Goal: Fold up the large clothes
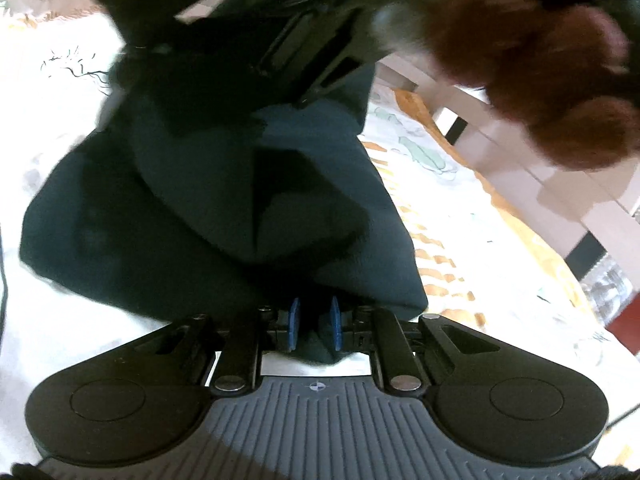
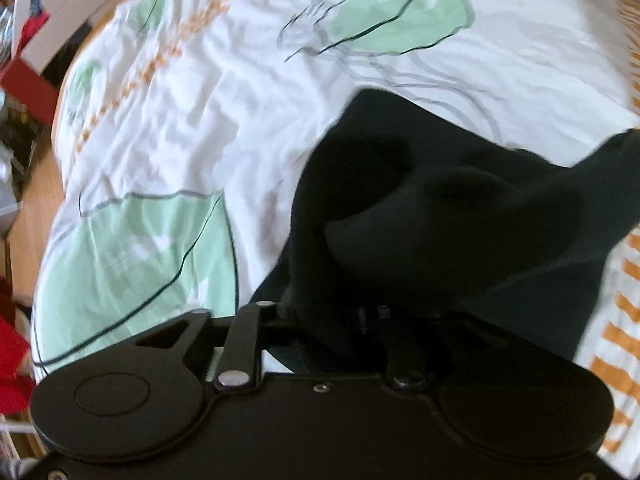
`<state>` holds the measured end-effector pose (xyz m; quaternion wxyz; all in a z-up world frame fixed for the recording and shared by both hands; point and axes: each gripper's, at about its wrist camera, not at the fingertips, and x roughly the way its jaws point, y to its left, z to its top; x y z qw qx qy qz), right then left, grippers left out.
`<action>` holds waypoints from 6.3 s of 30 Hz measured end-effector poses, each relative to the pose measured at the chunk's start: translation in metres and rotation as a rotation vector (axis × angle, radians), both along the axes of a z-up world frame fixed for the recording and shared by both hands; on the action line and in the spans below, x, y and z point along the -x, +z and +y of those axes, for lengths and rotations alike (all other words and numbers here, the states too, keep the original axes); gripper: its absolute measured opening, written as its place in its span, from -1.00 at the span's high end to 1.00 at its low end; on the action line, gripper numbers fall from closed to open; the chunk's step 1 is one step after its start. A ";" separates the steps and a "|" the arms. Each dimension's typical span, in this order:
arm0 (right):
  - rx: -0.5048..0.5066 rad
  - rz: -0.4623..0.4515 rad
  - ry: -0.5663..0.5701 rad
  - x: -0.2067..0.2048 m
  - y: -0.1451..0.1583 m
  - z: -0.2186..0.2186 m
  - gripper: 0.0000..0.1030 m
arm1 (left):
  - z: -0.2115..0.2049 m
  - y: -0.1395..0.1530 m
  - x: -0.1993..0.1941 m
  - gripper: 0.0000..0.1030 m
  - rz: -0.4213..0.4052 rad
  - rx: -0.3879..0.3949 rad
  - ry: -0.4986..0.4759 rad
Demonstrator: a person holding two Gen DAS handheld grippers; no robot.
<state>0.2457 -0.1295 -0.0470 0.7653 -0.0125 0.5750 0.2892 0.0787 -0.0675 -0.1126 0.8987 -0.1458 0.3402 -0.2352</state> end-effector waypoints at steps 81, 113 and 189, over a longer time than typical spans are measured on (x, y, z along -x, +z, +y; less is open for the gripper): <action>-0.053 -0.377 -0.102 -0.059 -0.061 -0.070 0.18 | 0.063 0.014 -0.050 0.07 -0.116 -0.267 0.115; -0.144 -0.527 -0.509 -0.005 -0.042 -0.184 -0.20 | 0.062 0.017 -0.137 -0.18 -0.001 -0.341 0.157; -0.036 -0.351 -0.632 0.254 0.010 -0.148 -0.99 | 0.051 0.077 0.062 -0.99 0.100 -0.513 0.230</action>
